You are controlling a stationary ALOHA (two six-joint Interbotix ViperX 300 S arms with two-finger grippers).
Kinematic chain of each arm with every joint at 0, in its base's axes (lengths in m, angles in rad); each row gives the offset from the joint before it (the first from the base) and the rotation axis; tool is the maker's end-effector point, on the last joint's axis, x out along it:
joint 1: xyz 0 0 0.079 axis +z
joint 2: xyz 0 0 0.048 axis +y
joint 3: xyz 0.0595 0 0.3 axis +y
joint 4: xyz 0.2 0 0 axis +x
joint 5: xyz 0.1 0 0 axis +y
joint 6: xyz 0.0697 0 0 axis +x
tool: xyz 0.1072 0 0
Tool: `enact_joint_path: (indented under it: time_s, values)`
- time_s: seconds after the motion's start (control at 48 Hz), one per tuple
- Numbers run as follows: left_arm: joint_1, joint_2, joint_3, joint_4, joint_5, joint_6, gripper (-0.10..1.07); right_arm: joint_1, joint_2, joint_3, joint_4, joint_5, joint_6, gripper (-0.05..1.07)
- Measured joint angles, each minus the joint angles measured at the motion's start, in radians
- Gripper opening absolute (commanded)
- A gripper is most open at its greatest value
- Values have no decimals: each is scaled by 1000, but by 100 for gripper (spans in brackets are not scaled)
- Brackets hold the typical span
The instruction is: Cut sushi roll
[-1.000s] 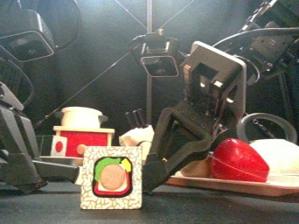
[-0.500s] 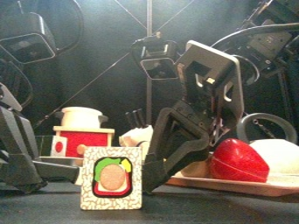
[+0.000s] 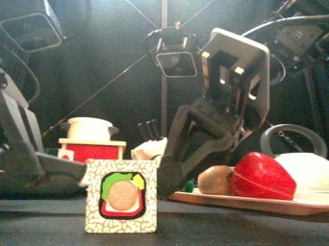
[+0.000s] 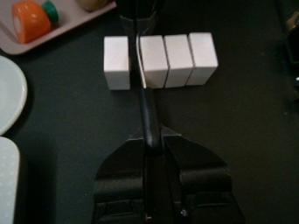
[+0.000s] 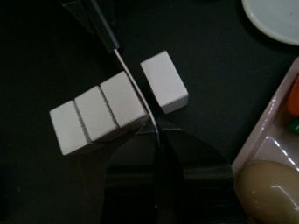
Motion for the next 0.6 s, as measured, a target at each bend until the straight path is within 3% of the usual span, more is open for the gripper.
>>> enact_joint_path:
  time_s: [0.604]
  values:
    - [0, -40, 9, 43, -32, -2, 36, 8, -66, 20, -46, 28, 0, 21]
